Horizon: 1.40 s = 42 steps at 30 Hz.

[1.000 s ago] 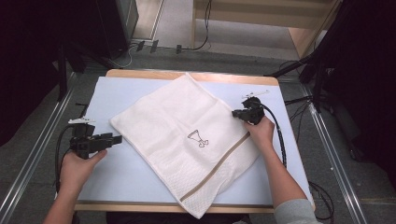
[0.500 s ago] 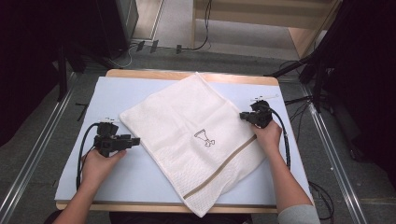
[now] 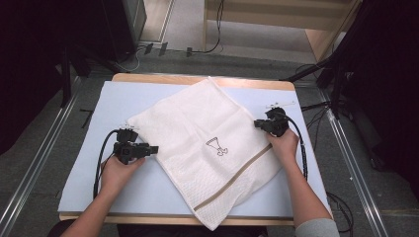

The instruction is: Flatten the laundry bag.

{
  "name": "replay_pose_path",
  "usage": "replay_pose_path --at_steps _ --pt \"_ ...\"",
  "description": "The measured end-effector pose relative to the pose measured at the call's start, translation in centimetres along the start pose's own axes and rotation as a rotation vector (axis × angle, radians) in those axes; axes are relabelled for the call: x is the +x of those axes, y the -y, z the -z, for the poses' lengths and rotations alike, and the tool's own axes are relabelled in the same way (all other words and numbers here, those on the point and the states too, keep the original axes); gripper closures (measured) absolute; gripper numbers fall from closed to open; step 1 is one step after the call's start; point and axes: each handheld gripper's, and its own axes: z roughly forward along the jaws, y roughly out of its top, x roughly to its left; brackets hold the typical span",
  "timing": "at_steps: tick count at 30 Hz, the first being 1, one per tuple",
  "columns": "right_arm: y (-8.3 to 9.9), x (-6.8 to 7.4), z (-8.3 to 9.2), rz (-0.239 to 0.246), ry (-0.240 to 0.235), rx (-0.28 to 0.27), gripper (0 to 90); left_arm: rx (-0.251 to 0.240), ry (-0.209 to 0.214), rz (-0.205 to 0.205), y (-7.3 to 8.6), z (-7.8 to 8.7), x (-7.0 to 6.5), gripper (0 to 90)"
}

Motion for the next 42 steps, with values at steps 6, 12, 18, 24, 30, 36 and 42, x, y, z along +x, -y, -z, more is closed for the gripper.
replay_pose_path --at_steps 6,12,18,24,30,36,42 --pt "0.1 0.0 0.1 -0.006 -0.004 0.004 84.8 0.006 0.078 0.014 -0.6 -1.0 -0.1 79.3" --pt "0.2 0.0 0.5 -0.011 -0.009 0.007 84.8 0.012 0.092 -0.002 -1.8 -0.8 0.2 86.9" --pt "0.6 0.3 1.3 -0.020 -0.034 -0.005 84.8 -0.023 0.076 0.008 -3.4 0.1 1.7 87.0" --pt "1.4 1.2 2.2 -0.016 -0.050 -0.003 84.6 -0.020 0.036 -0.012 -5.4 -0.4 2.8 86.9" --pt "2.7 2.4 2.9 -0.004 -0.064 0.013 84.4 -0.027 0.016 -0.003 -7.3 -1.0 3.9 86.8" --pt "3.8 3.6 3.7 0.009 -0.082 0.020 84.3 -0.013 0.004 -0.008 -8.4 -1.8 4.7 86.6" --pt "4.9 4.7 4.3 0.002 -0.100 0.029 83.9 -0.008 -0.013 -0.019 -9.3 -2.4 4.9 86.2"
